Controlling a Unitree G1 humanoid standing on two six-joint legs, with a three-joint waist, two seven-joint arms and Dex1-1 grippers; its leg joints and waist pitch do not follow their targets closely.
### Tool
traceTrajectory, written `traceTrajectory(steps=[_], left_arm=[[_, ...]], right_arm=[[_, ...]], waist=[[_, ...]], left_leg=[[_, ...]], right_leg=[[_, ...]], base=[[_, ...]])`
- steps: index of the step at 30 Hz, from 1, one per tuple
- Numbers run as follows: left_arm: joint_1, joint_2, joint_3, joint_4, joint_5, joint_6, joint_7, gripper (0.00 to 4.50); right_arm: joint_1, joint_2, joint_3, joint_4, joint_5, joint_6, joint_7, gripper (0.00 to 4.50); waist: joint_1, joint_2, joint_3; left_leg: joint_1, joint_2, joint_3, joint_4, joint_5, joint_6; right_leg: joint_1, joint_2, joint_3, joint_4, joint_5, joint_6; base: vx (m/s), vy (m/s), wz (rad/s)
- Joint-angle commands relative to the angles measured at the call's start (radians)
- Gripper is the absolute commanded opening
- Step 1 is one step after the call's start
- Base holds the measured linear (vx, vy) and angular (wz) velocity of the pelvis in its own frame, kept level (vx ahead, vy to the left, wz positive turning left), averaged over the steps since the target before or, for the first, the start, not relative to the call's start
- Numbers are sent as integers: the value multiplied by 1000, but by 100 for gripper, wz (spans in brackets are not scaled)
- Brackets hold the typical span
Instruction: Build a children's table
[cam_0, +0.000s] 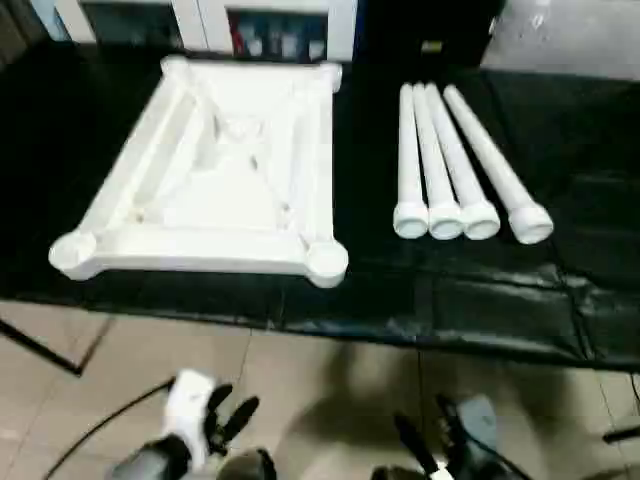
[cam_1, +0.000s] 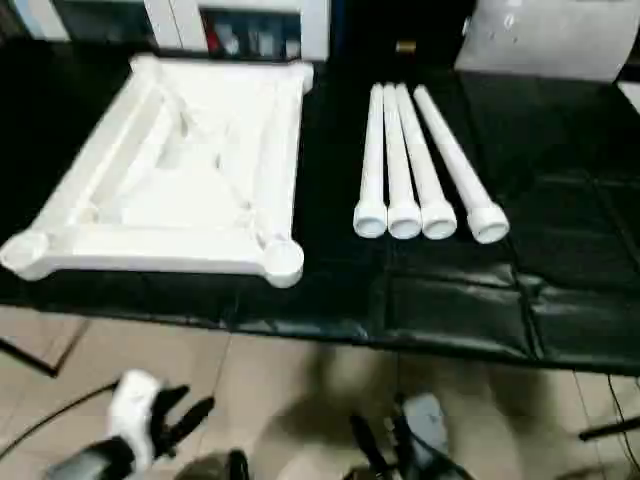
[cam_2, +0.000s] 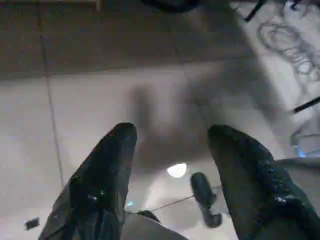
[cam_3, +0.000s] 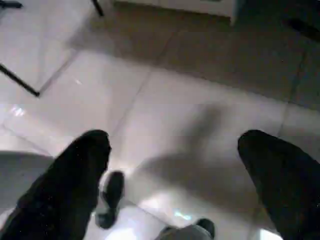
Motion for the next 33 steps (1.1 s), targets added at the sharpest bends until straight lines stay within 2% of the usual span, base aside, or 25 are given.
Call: traceTrajectory(steps=[1,2,3,5,6,7,9,11,12,15,16,17,18,20,21,22,24,25,26,27,29,30,31,32,33], left_arm=[[48,30,-20,-111,-5,-8,-47,267],[48,30,-20,-111,-5,-8,-47,267],[83,47,-9,-179,-28,-1,-51,267],[113,53,5,-251,-45,18,-50,267],[144,60,20,-330,-67,42,-58,267],[162,66,29,-378,-80,58,-63,267],[203,87,41,-471,-123,96,-78,267],[206,88,42,-477,-126,100,-79,267],[237,117,51,-561,-177,134,-83,267],[284,196,93,-725,-294,188,-106,267],[280,217,127,-776,-358,224,-100,267],[280,217,127,-776,-358,224,-100,267],[269,227,165,-823,-418,269,-81,267],[241,236,192,-843,-446,300,-65,267],[112,240,243,-858,-502,352,3,267],[112,240,243,-858,-502,352,3,267],[-80,228,256,-844,-563,406,122,267],[-80,228,256,-844,-563,406,122,267],[-163,225,242,-829,-555,445,190,267],[-221,223,229,-813,-511,476,237,267],[-280,198,201,-788,-466,499,265,267],[-311,181,180,-769,-405,513,293,267],[-311,181,180,-769,-405,513,293,267],[-350,153,148,-730,-326,523,332,267],[-363,142,134,-709,-292,522,349,267]], right_arm=[[66,-28,17,-174,73,66,46,450],[66,-28,17,-174,73,66,46,450],[116,-51,24,-268,103,71,59,450],[151,-68,23,-343,136,93,64,450],[190,-91,12,-436,179,126,69,450],[214,-105,5,-494,206,147,72,450],[263,-144,-13,-622,297,223,92,450],[266,-147,-14,-630,304,229,94,450],[305,-186,-41,-737,372,297,114,450],[333,-245,-118,-872,476,333,125,450],[313,-249,-144,-887,458,315,111,450],[313,-249,-144,-887,458,315,111,450],[290,-248,-166,-903,449,312,81,450],[251,-240,-187,-918,486,334,34,450],[121,-221,-223,-955,552,392,-86,450],[121,-221,-223,-955,552,392,-86,450],[-32,-194,-225,-980,586,461,-208,450],[-32,-194,-225,-980,586,461,-208,450],[-94,-177,-220,-976,611,494,-267,450],[-137,-160,-213,-972,624,514,-297,450],[-185,-128,-187,-937,506,553,-342,450],[-204,-121,-158,-922,439,553,-334,450],[-204,-121,-158,-922,439,553,-334,450],[-241,-129,-91,-888,271,559,-370,450],[-261,-131,-58,-864,177,554,-405,450]], waist=[[4,-3,-19],[5,-2,-19],[3,-3,-16],[5,-4,-13],[4,-9,-6],[7,-8,-5],[5,-11,-2],[3,-9,-2],[1,-16,1],[6,-14,-1],[4,-12,0],[3,-12,2],[1,-14,3],[1,-14,0],[1,-15,-9],[-1,-14,-12],[-1,-9,-16],[0,-9,-14],[0,-11,-20],[-5,-8,-26],[-4,-9,-37],[-3,-7,-43],[-3,-7,-43],[-3,-2,-49],[-5,-5,-50]], left_leg=[[16,60,-20,-87,-278,114],[18,61,-21,-87,-280,110],[20,59,-20,-87,-273,93],[20,60,-21,-89,-279,81],[20,57,-20,-91,-280,74],[20,60,-23,-93,-283,71],[24,56,-23,-91,-279,63],[26,55,-24,-92,-277,55],[27,51,-23,-91,-278,44],[29,52,-26,-89,-253,40],[30,49,-24,-88,-246,33],[31,48,-22,-89,-254,28],[32,44,-20,-90,-261,13],[33,44,-20,-88,-244,11],[39,36,-22,-83,-197,2],[43,35,-23,-81,-178,-1],[46,30,-18,-72,-125,-17],[44,28,-17,-69,-112,-22],[37,24,-15,-64,-87,-22],[41,20,-14,-59,-67,-33],[37,17,-14,-53,-34,-46],[32,14,-15,-50,-23,-61],[32,14,-15,-50,-23,-61],[32,15,-16,-48,-41,-65],[31,14,-15,-48,-42,-78]], right_leg=[[16,-35,28,-72,41,-142],[16,-35,27,-72,42,-135],[15,-34,27,-71,51,-128],[16,-35,27,-71,53,-122],[16,-32,28,-71,58,-118],[17,-36,28,-72,53,-114],[16,-30,28,-73,61,-94],[14,-29,26,-74,53,-83],[15,-28,27,-76,29,-77],[19,-28,27,-72,60,-58],[14,-25,25,-71,64,-60],[11,-23,25,-73,50,-64],[10,-24,25,-75,0,-72],[12,-24,26,-75,3,-72],[16,-20,24,-67,37,-78],[14,-18,23,-64,49,-81],[12,-12,22,-54,106,-89],[12,-12,22,-52,123,-87],[22,-15,22,-47,156,-81],[21,-10,21,-43,185,-75],[28,-10,21,-39,201,-67],[35,-10,20,-35,226,-72],[35,-10,20,-35,226,-72],[39,-11,20,-33,221,-75],[39,-9,18,-37,200,-75]], base=[[0,0,0],[0,0,0],[0,0,0],[0,0,0],[0,0,0],[0,0,0],[0,0,0],[0,0,0],[0,0,0],[0,0,0],[0,0,0],[0,0,0],[0,0,0],[0,0,0],[0,0,0],[0,0,0],[-35,-2,1],[-53,-8,1],[-53,-8,1],[0,0,0],[0,0,0],[0,0,0],[0,0,0],[0,0,0],[0,0,0]])
